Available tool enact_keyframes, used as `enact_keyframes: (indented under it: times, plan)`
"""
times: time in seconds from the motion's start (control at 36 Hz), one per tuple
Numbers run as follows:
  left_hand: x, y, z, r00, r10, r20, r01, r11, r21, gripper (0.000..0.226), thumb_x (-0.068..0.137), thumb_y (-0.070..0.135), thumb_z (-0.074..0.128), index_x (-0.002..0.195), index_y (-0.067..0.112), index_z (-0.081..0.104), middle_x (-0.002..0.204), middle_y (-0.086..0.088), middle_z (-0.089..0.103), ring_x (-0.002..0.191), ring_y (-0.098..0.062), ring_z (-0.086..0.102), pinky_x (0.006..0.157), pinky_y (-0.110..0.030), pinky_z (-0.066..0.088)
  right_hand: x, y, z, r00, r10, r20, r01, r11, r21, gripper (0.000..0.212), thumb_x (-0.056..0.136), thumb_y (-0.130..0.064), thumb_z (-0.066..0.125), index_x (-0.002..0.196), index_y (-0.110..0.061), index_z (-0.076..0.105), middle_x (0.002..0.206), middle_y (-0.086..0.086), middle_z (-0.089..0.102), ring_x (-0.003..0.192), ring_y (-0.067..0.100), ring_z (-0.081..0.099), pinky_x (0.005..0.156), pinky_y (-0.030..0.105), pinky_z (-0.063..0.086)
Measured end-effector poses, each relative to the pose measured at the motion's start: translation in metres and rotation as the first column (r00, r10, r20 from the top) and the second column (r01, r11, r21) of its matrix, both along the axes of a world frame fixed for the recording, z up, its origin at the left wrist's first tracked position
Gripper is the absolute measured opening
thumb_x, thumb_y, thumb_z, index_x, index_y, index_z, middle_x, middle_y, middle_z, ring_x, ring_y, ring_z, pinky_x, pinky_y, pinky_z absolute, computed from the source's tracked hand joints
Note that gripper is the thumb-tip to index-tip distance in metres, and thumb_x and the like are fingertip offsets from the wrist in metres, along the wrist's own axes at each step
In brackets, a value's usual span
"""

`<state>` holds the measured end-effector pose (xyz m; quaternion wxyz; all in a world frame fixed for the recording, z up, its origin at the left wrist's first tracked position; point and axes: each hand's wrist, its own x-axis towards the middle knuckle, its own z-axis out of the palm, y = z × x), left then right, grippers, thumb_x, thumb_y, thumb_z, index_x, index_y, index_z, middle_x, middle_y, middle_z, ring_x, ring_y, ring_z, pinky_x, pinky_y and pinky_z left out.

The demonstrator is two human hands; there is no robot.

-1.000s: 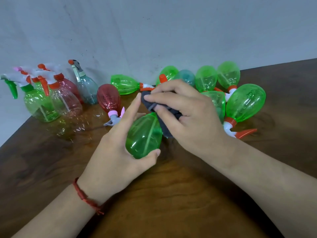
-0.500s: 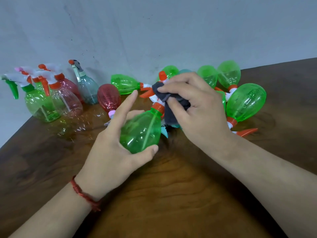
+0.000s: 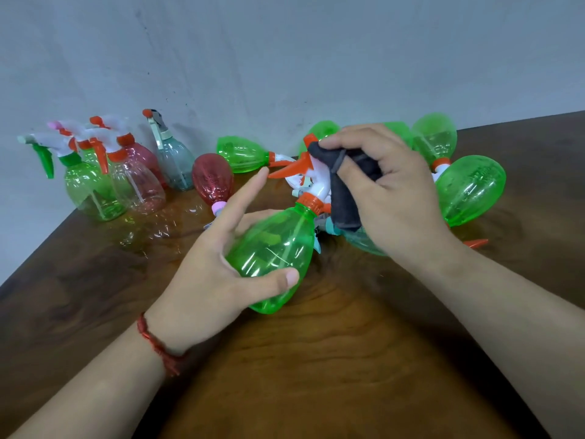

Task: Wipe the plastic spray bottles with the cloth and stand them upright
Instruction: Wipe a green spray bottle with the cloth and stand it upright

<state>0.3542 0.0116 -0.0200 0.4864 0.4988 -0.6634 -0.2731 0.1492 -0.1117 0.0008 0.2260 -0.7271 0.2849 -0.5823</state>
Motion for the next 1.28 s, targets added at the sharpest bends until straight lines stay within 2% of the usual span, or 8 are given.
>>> enact_keyframes:
  times: [0.28, 0.39, 0.5, 0.64, 0.78, 0.92, 1.08, 1.28]
  plan:
    - [0.005, -0.004, -0.001, 0.981, -0.057, -0.184, 0.067, 0.996, 0.051, 0.112, 0.075, -0.004, 0.083, 0.165, 0.039, 0.031, 0.139, -0.003, 0.072, 0.12, -0.024, 0.074, 0.099, -0.031, 0.058, -0.003, -0.001, 0.005, 0.949, 0.199, 0.246, -0.277, 0.897, 0.344, 0.029, 0.104, -0.003, 0.062, 0.109, -0.024, 0.081, 0.103, -0.009, 0.079, 0.087, 0.009, 0.072, 0.076, 0.028, 0.059]
    - [0.013, -0.006, 0.002, 0.964, 0.012, -0.267, -0.007, 1.0, 0.019, 0.108, 0.076, -0.003, 0.077, 0.165, 0.039, 0.032, 0.138, -0.005, 0.073, 0.12, -0.026, 0.074, 0.099, -0.037, 0.06, -0.001, -0.002, 0.002, 0.948, 0.233, 0.217, -0.303, 0.868, 0.393, 0.025, 0.102, -0.001, 0.066, 0.106, -0.021, 0.082, 0.095, -0.002, 0.081, 0.086, 0.013, 0.075, 0.076, 0.029, 0.06]
    - [0.018, -0.007, 0.005, 0.985, -0.011, -0.174, 0.019, 0.999, 0.041, 0.112, 0.072, 0.004, 0.086, 0.164, 0.04, 0.032, 0.138, 0.004, 0.073, 0.131, -0.023, 0.068, 0.125, -0.055, 0.037, -0.002, -0.005, 0.003, 0.961, 0.2, 0.19, -0.26, 0.887, 0.382, 0.023, 0.1, -0.004, 0.07, 0.105, -0.022, 0.084, 0.094, -0.004, 0.081, 0.087, 0.014, 0.075, 0.083, 0.039, 0.062]
    - [0.022, -0.004, 0.003, 0.982, -0.116, -0.147, 0.125, 0.991, 0.056, 0.109, 0.075, -0.01, 0.072, 0.166, 0.031, 0.028, 0.136, 0.003, 0.074, 0.121, -0.021, 0.073, 0.099, -0.032, 0.059, -0.002, 0.001, 0.006, 0.92, 0.237, 0.312, -0.347, 0.863, 0.368, 0.026, 0.105, -0.005, 0.062, 0.112, -0.021, 0.081, 0.107, -0.001, 0.08, 0.091, 0.018, 0.075, 0.082, 0.035, 0.062]
    - [0.019, -0.004, 0.007, 0.981, -0.048, -0.191, 0.036, 0.997, -0.065, 0.102, 0.076, -0.011, 0.06, 0.166, 0.016, 0.019, 0.131, 0.037, 0.067, 0.122, 0.001, 0.069, 0.098, -0.021, 0.056, 0.002, 0.008, 0.004, 0.893, 0.281, 0.351, -0.412, 0.824, 0.389, 0.027, 0.101, 0.003, 0.063, 0.104, -0.015, 0.082, 0.099, 0.007, 0.079, 0.093, 0.023, 0.076, 0.092, 0.048, 0.062]
    - [0.012, -0.004, 0.005, 0.956, -0.018, -0.293, 0.002, 0.999, -0.053, 0.099, 0.079, -0.008, 0.061, 0.166, 0.022, 0.024, 0.136, 0.027, 0.069, 0.126, -0.012, 0.07, 0.098, -0.031, 0.059, 0.007, 0.008, -0.002, 0.91, 0.209, 0.357, -0.358, 0.831, 0.426, 0.023, 0.1, -0.005, 0.067, 0.106, -0.021, 0.082, 0.104, 0.006, 0.08, 0.097, 0.023, 0.076, 0.098, 0.056, 0.059]
    - [0.009, -0.005, 0.005, 0.894, 0.026, -0.447, -0.036, 0.999, -0.014, 0.11, 0.078, 0.047, 0.093, 0.167, 0.04, 0.028, 0.159, -0.011, 0.055, 0.144, -0.039, 0.055, 0.112, -0.055, 0.051, 0.029, 0.024, -0.024, 0.918, 0.303, 0.257, -0.393, 0.781, 0.484, 0.034, 0.098, 0.001, 0.062, 0.113, -0.026, 0.078, 0.118, -0.006, 0.079, 0.115, 0.017, 0.072, 0.109, 0.049, 0.054]
    - [0.008, -0.014, -0.007, 0.949, 0.269, -0.165, -0.287, 0.953, -0.094, 0.105, 0.073, 0.08, 0.08, 0.159, 0.035, 0.041, 0.135, -0.005, 0.064, 0.128, -0.022, 0.064, 0.111, -0.057, 0.052, 0.028, 0.024, -0.026, 0.897, 0.273, 0.347, -0.426, 0.742, 0.517, 0.03, 0.101, 0.002, 0.065, 0.113, -0.021, 0.08, 0.112, -0.001, 0.081, 0.11, 0.02, 0.075, 0.1, 0.041, 0.06]
